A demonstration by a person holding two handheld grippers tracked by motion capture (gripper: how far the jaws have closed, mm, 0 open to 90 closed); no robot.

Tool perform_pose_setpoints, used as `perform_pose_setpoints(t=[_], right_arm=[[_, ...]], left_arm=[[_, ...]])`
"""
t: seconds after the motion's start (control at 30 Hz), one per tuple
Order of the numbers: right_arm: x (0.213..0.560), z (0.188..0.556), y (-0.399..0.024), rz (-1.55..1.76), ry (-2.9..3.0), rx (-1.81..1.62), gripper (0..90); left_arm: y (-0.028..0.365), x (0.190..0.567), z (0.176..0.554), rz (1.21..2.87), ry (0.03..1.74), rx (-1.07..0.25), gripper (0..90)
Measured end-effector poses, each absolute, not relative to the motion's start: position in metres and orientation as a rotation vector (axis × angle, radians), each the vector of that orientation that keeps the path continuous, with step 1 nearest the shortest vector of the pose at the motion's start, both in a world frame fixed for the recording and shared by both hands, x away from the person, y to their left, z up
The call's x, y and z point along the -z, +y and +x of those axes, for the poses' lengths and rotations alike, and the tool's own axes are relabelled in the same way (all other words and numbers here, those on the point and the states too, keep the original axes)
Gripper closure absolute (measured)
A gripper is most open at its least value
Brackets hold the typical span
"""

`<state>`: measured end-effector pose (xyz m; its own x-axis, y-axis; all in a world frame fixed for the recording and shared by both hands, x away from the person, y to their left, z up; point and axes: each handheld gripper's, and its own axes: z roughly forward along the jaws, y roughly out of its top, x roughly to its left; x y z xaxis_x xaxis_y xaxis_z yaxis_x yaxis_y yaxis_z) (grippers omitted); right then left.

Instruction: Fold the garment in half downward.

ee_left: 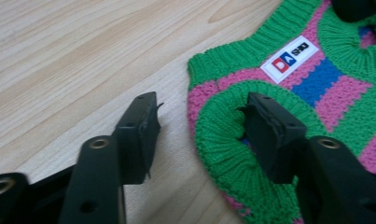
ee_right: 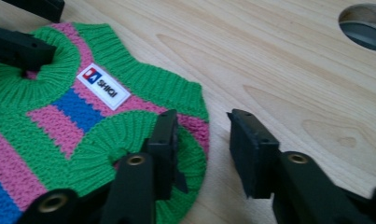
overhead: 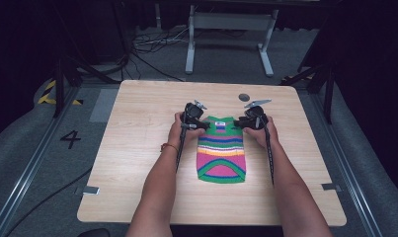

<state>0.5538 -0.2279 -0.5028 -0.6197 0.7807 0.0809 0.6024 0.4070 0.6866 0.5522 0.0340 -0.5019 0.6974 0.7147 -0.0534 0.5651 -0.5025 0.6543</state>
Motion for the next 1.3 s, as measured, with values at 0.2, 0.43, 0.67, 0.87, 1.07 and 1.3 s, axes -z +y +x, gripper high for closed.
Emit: perform_pose_setpoints(t=[0.2,0.43,0.67,0.87,1.07,1.3], right_arm=[[0.502,0.551,-0.225,1.206,2.43,-1.032,82.4],[0.495,0.547,-0.225,1.171,2.42,-1.052,85.8],[0.471,0.532,-0.231,1.061,2.404,-1.149,86.0],[0.45,0.508,-0.23,0.912,2.414,-1.248,85.9],[0.437,0.485,-0.229,0.804,2.424,-1.302,85.9],[0.432,0.455,-0.237,0.685,2.444,-1.373,85.7]], left_arm=[[0.033,0.501,0.55,2.242,0.948,-0.252,76.2],[0.034,0.489,0.547,2.247,0.884,-0.288,80.8],[0.04,0.46,0.531,2.227,0.757,-0.334,80.7],[0.046,0.443,0.504,2.245,0.619,-0.373,80.2],[0.056,0.437,0.484,2.244,0.549,-0.381,81.0],[0.065,0.436,0.455,2.26,0.42,-0.423,81.1]])
